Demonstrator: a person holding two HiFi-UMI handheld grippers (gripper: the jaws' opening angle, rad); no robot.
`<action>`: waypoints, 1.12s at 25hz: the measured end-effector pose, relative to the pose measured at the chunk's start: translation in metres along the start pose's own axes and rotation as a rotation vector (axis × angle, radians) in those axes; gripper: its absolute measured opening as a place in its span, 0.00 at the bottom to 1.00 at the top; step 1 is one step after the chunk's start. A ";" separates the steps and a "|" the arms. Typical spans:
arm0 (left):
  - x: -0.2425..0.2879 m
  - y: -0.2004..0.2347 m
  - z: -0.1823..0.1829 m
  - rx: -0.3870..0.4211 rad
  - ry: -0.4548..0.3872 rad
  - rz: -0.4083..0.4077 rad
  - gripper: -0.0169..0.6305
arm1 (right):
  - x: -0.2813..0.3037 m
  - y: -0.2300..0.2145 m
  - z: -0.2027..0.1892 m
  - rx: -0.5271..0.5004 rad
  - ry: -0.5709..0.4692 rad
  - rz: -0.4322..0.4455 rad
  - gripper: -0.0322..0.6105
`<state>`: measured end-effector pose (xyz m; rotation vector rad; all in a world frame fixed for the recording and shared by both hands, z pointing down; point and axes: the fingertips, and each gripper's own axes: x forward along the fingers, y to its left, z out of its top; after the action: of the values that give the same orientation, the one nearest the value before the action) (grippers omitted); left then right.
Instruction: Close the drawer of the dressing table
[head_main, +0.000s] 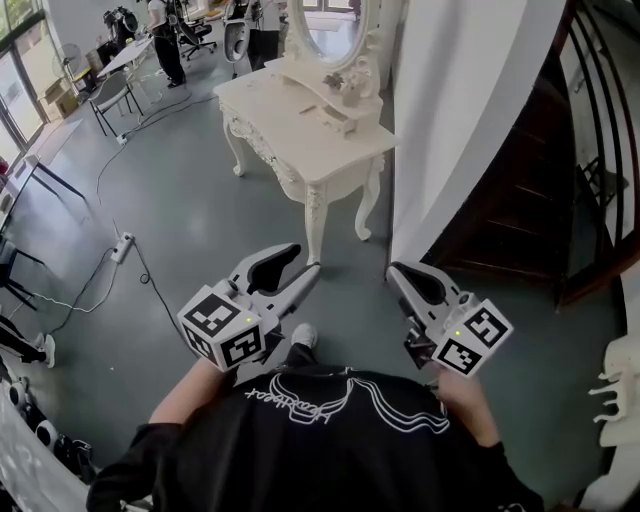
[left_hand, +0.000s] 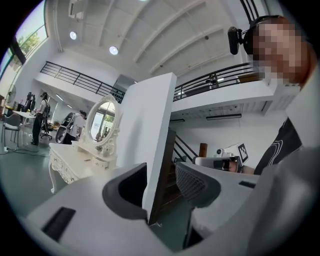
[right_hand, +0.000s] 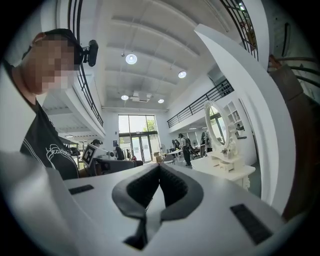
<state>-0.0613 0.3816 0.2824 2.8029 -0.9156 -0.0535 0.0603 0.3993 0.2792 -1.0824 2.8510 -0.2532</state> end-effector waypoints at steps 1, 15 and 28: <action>0.001 0.001 -0.002 0.003 0.005 0.004 0.29 | 0.001 -0.002 -0.001 0.003 0.002 0.001 0.06; 0.041 0.039 -0.022 -0.003 0.063 0.004 0.38 | 0.026 -0.050 -0.015 0.053 0.015 -0.021 0.06; 0.110 0.147 -0.019 -0.045 0.076 0.036 0.38 | 0.102 -0.139 -0.022 0.097 0.051 -0.057 0.06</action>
<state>-0.0564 0.2039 0.3327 2.7266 -0.9348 0.0364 0.0716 0.2321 0.3244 -1.1554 2.8212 -0.4251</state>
